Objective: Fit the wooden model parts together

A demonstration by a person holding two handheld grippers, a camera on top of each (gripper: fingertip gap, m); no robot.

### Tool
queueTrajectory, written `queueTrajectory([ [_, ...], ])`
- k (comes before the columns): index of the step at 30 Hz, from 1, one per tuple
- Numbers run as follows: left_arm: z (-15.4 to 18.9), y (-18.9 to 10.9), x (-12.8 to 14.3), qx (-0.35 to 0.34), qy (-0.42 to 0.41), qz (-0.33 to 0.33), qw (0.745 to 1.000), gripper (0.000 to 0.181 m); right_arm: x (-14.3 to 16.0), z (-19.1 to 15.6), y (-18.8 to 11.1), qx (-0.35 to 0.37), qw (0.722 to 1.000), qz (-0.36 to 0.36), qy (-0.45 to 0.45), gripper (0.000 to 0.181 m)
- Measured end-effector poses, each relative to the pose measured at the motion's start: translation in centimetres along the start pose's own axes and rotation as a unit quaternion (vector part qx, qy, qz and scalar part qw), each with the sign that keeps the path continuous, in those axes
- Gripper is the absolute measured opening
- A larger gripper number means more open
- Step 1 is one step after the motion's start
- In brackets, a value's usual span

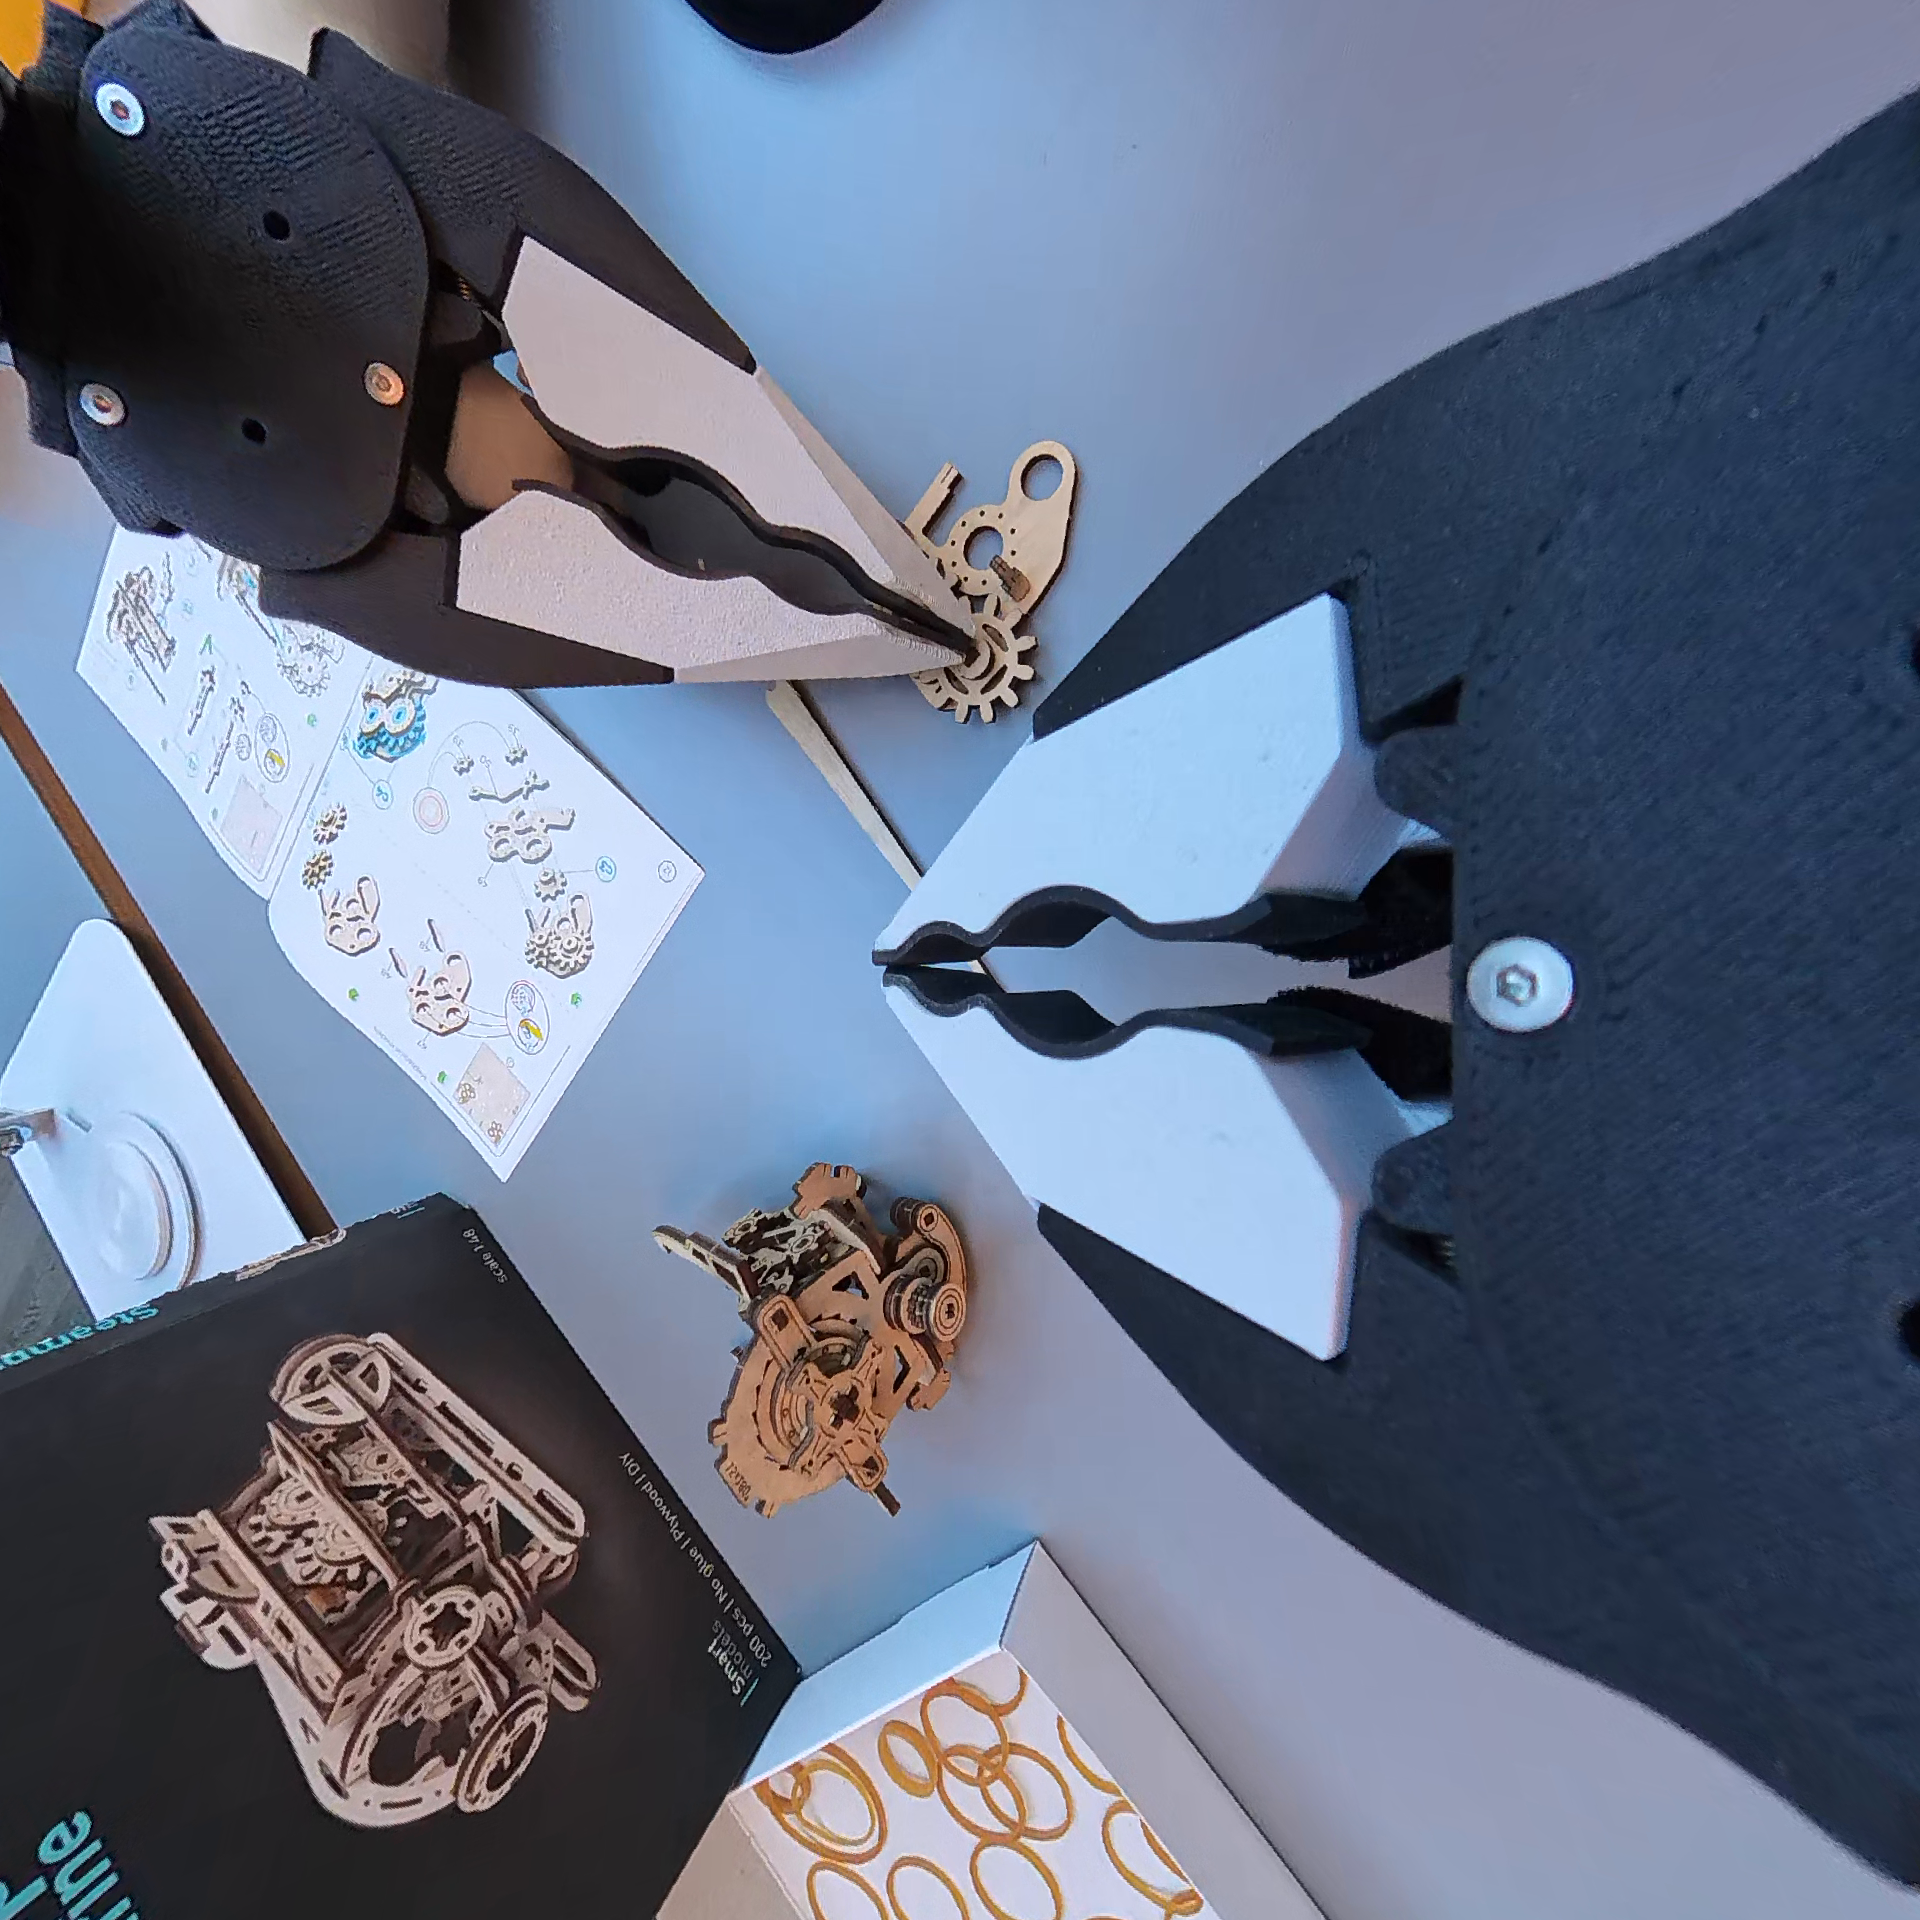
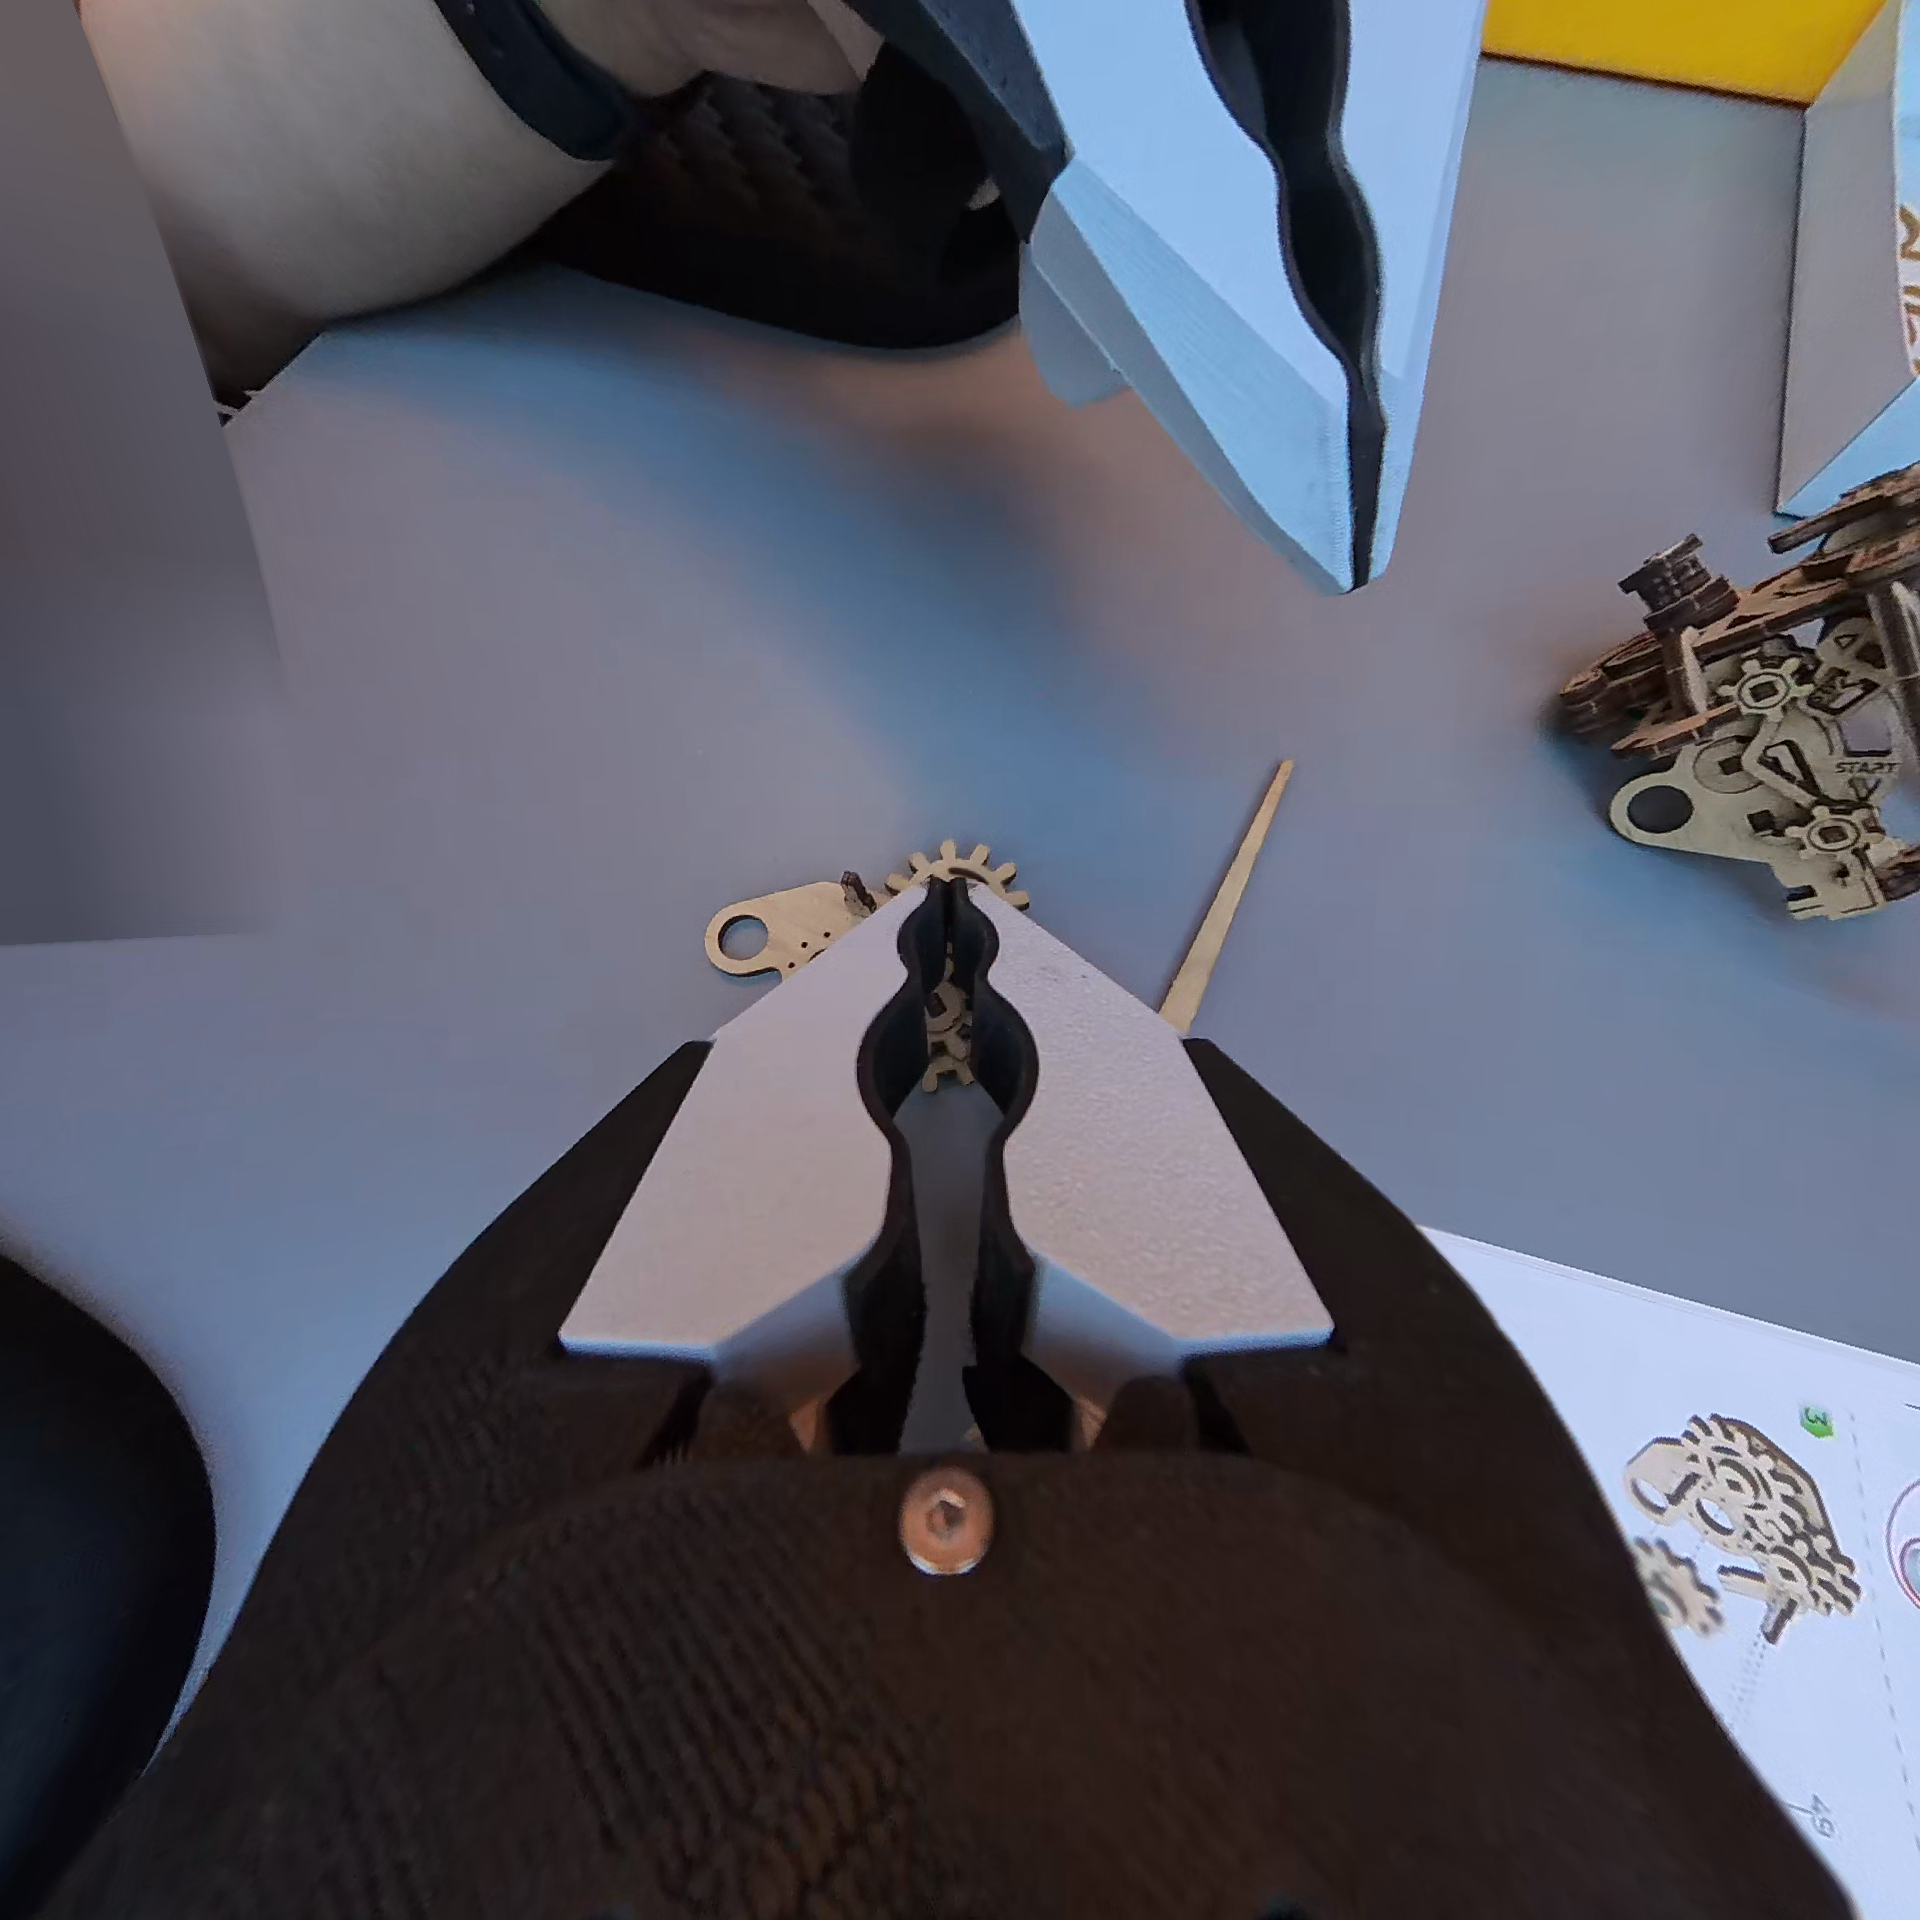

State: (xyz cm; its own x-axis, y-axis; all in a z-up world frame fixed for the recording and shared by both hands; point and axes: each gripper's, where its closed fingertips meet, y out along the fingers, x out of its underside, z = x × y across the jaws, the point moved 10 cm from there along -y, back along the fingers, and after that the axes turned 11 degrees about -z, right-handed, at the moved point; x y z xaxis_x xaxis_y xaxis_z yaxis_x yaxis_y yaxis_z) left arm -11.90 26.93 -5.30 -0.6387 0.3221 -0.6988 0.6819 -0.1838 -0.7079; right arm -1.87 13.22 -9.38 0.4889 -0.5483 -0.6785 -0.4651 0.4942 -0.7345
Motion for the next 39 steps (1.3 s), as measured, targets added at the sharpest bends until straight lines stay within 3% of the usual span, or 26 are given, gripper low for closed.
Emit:
queueTrajectory([
  [3,-0.03,-0.08,-0.03,-0.001,0.000,0.002,1.000,0.000,-0.57,0.17,-0.44,-0.007,0.999,0.036,0.014,0.000],
  [5,-0.04,-0.11,-0.03,-0.002,0.000,0.002,1.000,0.000,-0.09,0.35,0.15,-0.007,1.000,-0.004,0.011,0.000],
  [9,-0.16,-0.08,0.03,-0.001,-0.005,0.000,1.000,0.000,-0.75,0.07,-0.18,-0.005,1.000,0.022,0.005,0.000],
  [11,-0.21,-0.13,0.02,-0.002,-0.005,0.002,1.000,0.000,-0.20,0.19,0.38,0.000,1.000,-0.013,0.003,0.003],
  [15,-0.21,-0.11,0.03,-0.003,-0.005,0.002,1.000,0.000,-0.40,0.21,-0.13,-0.002,1.000,0.026,0.009,0.000],
  [22,-0.16,0.06,0.07,-0.006,-0.001,-0.004,1.000,0.000,0.03,0.11,0.39,-0.010,1.000,-0.004,0.011,0.000],
  [39,-0.24,0.04,0.09,-0.006,-0.003,-0.004,1.000,0.000,-0.16,0.12,0.13,-0.013,1.000,0.013,0.016,0.000],
])
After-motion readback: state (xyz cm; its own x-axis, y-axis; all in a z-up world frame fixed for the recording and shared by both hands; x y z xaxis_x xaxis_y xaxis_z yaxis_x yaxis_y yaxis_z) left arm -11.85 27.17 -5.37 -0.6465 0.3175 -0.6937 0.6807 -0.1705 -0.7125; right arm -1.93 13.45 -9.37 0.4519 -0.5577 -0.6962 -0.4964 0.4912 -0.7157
